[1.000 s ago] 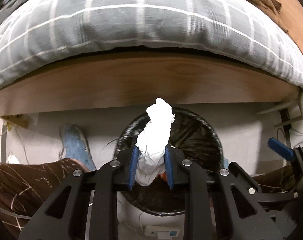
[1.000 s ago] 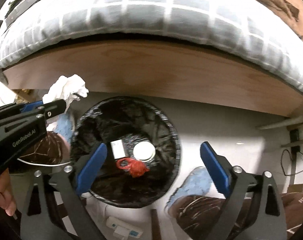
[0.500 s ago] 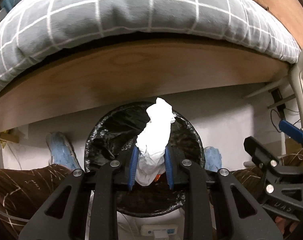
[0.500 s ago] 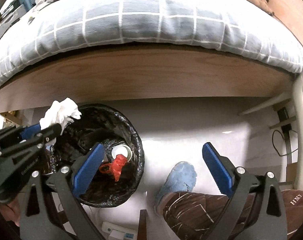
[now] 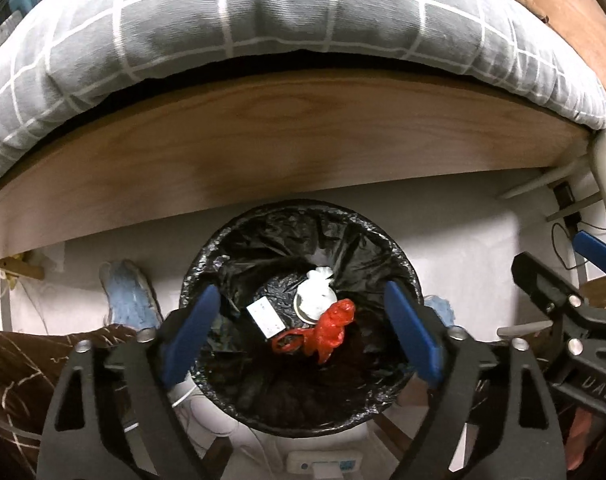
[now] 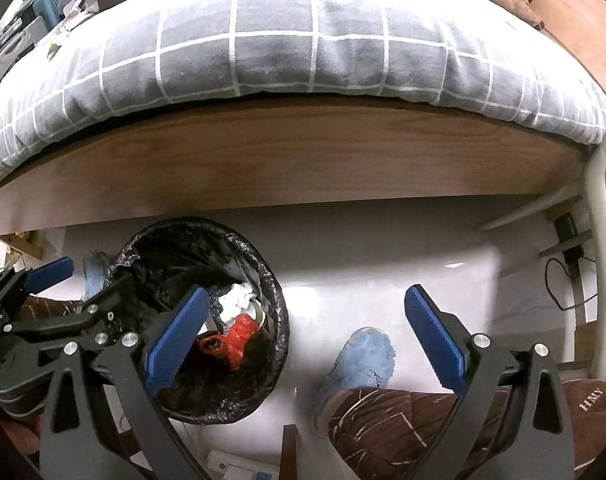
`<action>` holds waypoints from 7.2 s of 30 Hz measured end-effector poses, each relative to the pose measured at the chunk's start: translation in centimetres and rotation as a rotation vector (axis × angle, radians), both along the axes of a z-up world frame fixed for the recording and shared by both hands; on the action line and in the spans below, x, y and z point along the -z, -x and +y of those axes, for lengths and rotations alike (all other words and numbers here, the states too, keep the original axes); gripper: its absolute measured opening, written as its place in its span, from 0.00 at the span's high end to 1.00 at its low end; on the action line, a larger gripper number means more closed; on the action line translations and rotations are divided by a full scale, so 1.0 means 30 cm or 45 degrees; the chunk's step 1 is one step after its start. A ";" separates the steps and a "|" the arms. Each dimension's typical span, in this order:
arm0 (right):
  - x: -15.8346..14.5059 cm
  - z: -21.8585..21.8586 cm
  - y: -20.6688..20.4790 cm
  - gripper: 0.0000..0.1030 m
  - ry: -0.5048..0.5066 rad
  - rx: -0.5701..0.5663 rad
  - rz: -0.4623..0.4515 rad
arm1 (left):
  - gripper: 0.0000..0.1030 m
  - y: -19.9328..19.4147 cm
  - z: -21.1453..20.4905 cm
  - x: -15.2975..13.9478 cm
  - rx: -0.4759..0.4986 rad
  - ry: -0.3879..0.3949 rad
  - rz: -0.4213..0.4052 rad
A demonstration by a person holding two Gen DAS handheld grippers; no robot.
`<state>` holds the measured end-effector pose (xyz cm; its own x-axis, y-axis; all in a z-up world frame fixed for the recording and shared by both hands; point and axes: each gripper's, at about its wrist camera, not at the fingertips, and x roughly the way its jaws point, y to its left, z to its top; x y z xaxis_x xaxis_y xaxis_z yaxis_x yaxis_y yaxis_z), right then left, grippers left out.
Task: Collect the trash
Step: 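Open the right tool over the bin while the left tool releases the tissue, then move both open tools back toward the trash on the bed, then grasp the white plastic bag with the right tool while the left tool grasps the yellow snack packet, then carry the white bag and snack packet in both tools over the black bin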
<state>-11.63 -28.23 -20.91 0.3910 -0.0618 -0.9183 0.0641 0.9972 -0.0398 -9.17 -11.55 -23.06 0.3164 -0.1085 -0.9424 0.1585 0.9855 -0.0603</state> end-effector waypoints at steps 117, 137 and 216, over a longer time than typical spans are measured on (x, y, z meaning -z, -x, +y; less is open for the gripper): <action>-0.375 0.029 -1.085 0.56 -0.112 -0.092 -0.376 | 0.42 -0.847 0.296 -0.452 -0.162 -0.012 -0.306; -0.539 0.082 -0.953 0.57 -0.025 -0.093 -0.488 | 0.43 -0.788 0.291 -0.561 -0.125 0.046 -0.372; -0.642 0.186 -0.131 0.57 -0.050 -0.179 -0.419 | 0.43 -0.104 0.235 -0.716 -0.082 0.084 -0.322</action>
